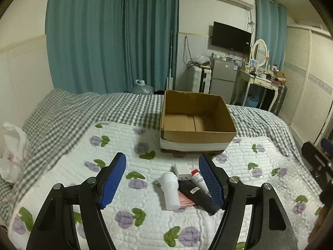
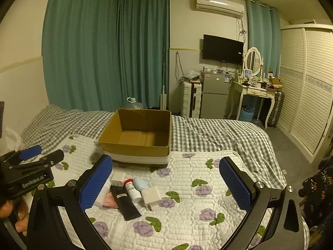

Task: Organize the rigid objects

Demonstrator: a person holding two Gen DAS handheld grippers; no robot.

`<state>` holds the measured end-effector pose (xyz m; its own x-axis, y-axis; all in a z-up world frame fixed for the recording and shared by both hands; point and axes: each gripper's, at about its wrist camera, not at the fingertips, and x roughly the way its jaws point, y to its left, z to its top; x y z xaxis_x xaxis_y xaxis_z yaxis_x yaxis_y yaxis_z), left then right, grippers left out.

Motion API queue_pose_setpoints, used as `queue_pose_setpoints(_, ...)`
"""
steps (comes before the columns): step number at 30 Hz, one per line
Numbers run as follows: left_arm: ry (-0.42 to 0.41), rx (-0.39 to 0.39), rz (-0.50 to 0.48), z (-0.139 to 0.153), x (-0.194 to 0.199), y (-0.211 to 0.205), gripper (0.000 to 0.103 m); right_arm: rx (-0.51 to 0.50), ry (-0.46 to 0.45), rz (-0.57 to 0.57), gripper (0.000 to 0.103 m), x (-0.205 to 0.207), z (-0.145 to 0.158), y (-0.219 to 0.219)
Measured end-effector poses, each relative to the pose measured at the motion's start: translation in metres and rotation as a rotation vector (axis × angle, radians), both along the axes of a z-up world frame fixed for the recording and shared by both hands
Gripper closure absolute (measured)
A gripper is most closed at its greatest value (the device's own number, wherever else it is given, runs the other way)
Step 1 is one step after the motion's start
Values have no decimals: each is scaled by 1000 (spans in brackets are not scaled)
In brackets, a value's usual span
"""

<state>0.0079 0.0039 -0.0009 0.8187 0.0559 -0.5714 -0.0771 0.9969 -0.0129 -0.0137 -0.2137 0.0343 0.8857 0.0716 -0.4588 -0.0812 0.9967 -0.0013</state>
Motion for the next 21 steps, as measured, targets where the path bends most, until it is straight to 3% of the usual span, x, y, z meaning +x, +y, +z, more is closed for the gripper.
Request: queue_pose_setpoints(21,3,23,-16,-3,4,4,28,5,1,-3,0,1,4,0)
